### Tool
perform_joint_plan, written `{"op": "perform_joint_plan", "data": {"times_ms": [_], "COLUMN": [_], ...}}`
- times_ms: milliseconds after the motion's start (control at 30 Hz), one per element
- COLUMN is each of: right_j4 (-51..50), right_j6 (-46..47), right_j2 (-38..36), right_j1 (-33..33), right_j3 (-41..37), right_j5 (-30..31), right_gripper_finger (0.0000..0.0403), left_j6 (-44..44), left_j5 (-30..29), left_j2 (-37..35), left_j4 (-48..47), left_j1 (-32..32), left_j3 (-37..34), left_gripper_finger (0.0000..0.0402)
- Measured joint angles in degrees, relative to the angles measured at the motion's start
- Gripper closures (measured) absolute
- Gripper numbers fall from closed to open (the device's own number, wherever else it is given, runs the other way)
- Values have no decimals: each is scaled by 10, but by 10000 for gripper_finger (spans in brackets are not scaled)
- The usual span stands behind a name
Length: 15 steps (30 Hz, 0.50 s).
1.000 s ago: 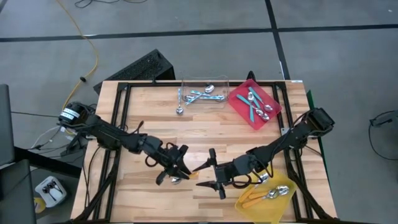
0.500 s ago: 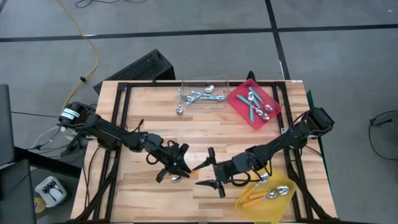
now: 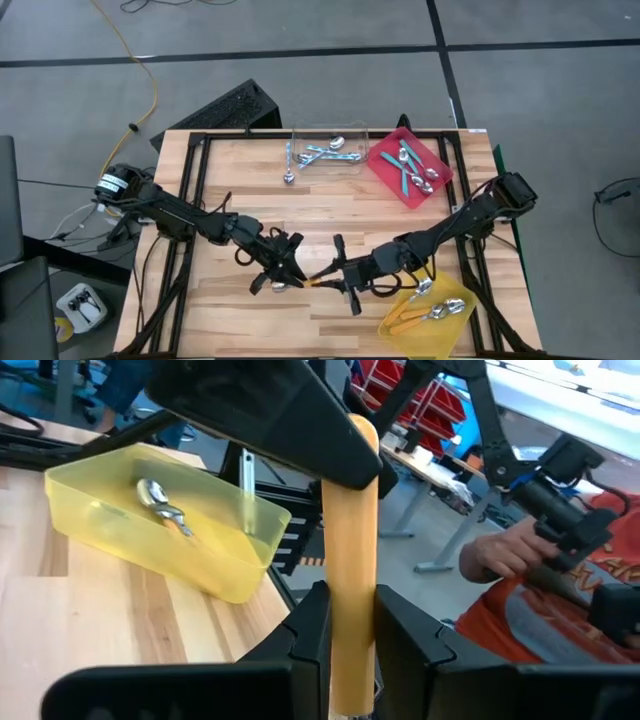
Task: Sort silverware by color (type)
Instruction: Put the orange spoon into the yellow bin
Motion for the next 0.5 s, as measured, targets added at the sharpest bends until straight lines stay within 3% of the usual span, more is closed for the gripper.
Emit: {"op": "perform_joint_plan", "data": {"times_ms": [67, 367, 500], "right_j4": [-7, -12, -13], "right_j6": [7, 15, 14], "right_j2": [0, 0, 0], "right_j1": [-1, -3, 3], "right_j3": [0, 0, 0], "right_j5": [3, 4, 10], "right_gripper_finger": [349, 349, 349], "left_j6": [-1, 15, 48], "left_j5": [-1, -11, -19], "left_j2": [0, 0, 0], "left_j4": [0, -5, -1], "left_j1": [0, -1, -8], "left_j3": [0, -1, -1], "left_gripper_finger": [360, 359, 332]}}
